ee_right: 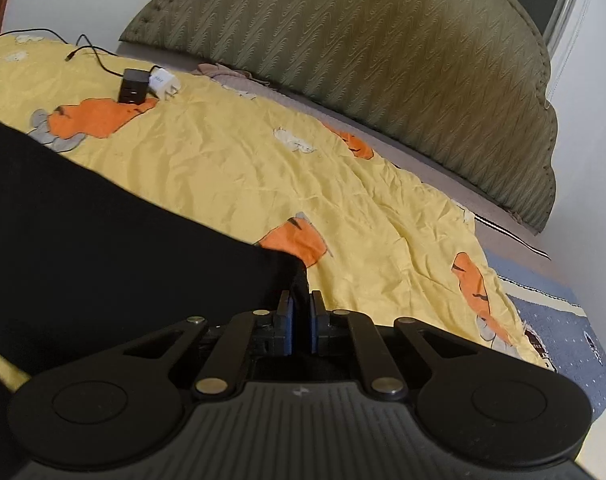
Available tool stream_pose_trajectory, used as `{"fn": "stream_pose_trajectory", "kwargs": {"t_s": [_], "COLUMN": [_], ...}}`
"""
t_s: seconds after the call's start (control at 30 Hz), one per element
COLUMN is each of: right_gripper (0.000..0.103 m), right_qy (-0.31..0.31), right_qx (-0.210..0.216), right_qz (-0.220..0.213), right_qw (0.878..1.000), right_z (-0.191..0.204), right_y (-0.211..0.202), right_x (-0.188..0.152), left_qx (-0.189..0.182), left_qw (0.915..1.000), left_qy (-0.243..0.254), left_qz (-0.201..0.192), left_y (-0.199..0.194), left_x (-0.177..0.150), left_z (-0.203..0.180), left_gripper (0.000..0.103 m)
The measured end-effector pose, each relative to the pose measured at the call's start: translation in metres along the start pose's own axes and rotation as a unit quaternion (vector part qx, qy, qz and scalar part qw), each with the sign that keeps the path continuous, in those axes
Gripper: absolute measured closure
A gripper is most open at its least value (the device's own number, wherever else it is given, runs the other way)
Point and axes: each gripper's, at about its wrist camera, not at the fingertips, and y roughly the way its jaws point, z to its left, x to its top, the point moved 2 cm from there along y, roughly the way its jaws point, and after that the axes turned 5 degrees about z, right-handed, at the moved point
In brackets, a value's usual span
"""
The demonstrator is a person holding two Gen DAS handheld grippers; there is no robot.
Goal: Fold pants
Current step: 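Lift the gripped trouser fabric with both grippers and fold it over, then open both grippers to release the folded trousers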
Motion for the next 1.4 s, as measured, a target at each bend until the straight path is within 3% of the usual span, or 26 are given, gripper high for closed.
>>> {"fn": "stream_pose_trajectory", "kwargs": {"t_s": [0.07,0.1,0.2,0.47,0.8,0.93,1.0,1.13,1.2,1.23,1.33,1.4], "right_gripper": [0.095,0.096,0.097,0.097,0.097,0.097,0.096,0.096,0.096,0.096,0.093,0.089], "right_qy": [-0.008,-0.009,-0.006,-0.001,0.016,0.064,0.112,0.203,0.264,0.301,0.415,0.469], "right_qx": [-0.007,-0.008,-0.009,-0.013,-0.021,-0.013,0.014,0.062,0.092,0.117,0.198,0.238], "right_qz": [0.002,0.006,0.01,0.023,0.022,0.017,0.001,-0.004,-0.004,-0.006,-0.008,-0.005], "right_qw": [1.0,1.0,1.0,1.0,0.999,0.998,0.994,0.977,0.96,0.946,0.888,0.85], "right_z": [0.003,0.004,0.005,0.007,0.008,0.006,0.002,-0.002,-0.009,-0.015,-0.029,-0.032], "right_y": [-0.005,-0.007,-0.014,-0.026,-0.049,-0.071,-0.091,-0.13,-0.15,-0.159,-0.181,-0.189], "right_x": [-0.003,-0.005,-0.012,-0.027,-0.037,-0.045,-0.053,-0.08,-0.101,-0.112,-0.153,-0.178], "left_qx": [-0.005,-0.007,0.002,0.013,0.01,0.002,-0.001,0.0,0.006,0.006,0.014,0.026], "left_qw": [1.0,1.0,1.0,0.9989,0.9993,0.999,0.9992,0.9994,0.9991,0.9987,0.9981,0.9972], "left_qy": [0.001,-0.001,-0.004,-0.03,-0.027,-0.041,-0.037,-0.033,-0.039,-0.045,-0.05,-0.05], "left_qz": [-0.002,-0.003,-0.006,0.032,0.024,0.02,0.014,-0.007,-0.018,-0.024,-0.034,-0.049], "left_y": [-0.008,-0.012,-0.022,-0.023,-0.051,-0.067,-0.08,-0.117,-0.14,-0.152,-0.19,-0.216], "left_x": [-0.004,-0.005,-0.009,-0.036,-0.037,-0.036,-0.039,-0.048,-0.054,-0.058,-0.069,-0.081], "left_z": [-0.001,-0.001,0.003,0.024,0.025,0.029,0.029,0.029,0.033,0.036,0.043,0.046], "left_gripper": [0.092,0.103,0.103,0.103,0.102,0.1,0.097,0.094,0.093,0.092,0.085,0.065]}}
